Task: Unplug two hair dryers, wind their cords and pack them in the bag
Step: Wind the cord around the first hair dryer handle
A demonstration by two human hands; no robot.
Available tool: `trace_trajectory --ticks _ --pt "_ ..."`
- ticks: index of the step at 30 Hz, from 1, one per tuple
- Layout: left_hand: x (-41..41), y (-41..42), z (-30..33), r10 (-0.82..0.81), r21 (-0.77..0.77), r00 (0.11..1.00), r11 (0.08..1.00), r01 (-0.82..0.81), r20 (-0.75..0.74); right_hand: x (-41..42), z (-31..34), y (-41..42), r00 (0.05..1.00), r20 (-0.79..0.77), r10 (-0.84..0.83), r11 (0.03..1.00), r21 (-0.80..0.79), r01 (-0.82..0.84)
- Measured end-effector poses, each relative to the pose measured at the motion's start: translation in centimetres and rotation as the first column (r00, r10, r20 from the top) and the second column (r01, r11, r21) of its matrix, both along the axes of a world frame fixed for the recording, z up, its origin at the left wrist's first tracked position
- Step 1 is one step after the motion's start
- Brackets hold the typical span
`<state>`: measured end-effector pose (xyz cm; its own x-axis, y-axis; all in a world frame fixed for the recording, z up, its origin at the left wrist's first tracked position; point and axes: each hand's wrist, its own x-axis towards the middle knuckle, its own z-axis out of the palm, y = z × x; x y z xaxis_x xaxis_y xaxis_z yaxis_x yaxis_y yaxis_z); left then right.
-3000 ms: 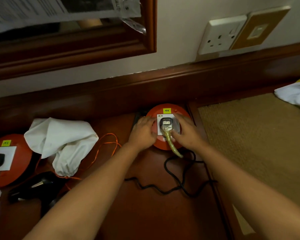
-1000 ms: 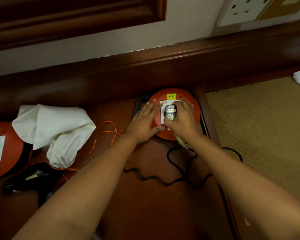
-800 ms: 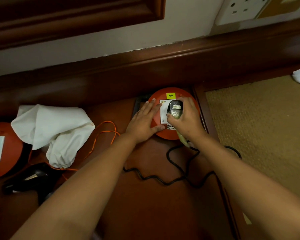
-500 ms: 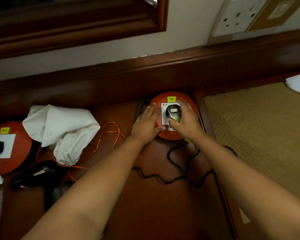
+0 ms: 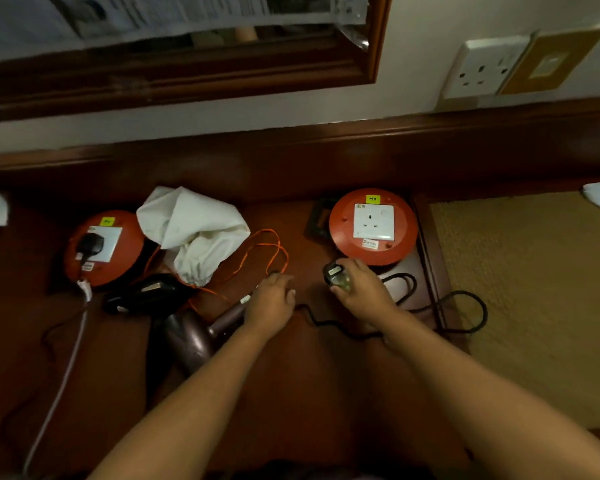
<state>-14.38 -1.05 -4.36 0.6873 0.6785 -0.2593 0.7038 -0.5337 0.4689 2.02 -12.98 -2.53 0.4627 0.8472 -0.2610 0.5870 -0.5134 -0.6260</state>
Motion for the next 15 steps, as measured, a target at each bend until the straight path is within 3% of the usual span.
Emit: trace_trajectory --ticks 3,8,15 --pt "-5.2 -0.4 0.0 0.109 0.073 0.992 0.992 -0.104 -0.071 -2.2 -0.6 0.6 0.997 0.026 0.077 0.995 -0.060 -0.075" --pt "-10.9 -0.2 0.3 0.153 0.173 0.955 0.979 -0.111 -0.253 -4.8 -1.6 1.3 0.993 0.061 0.100 0.988 -0.123 -0.092" --pt "-11.3 1.8 -1.4 0.021 0.213 0.910 0.974 0.075 -0.415 -6.4 -2.3 2.8 0.954 0.275 0.118 0.972 -0.228 -0.054"
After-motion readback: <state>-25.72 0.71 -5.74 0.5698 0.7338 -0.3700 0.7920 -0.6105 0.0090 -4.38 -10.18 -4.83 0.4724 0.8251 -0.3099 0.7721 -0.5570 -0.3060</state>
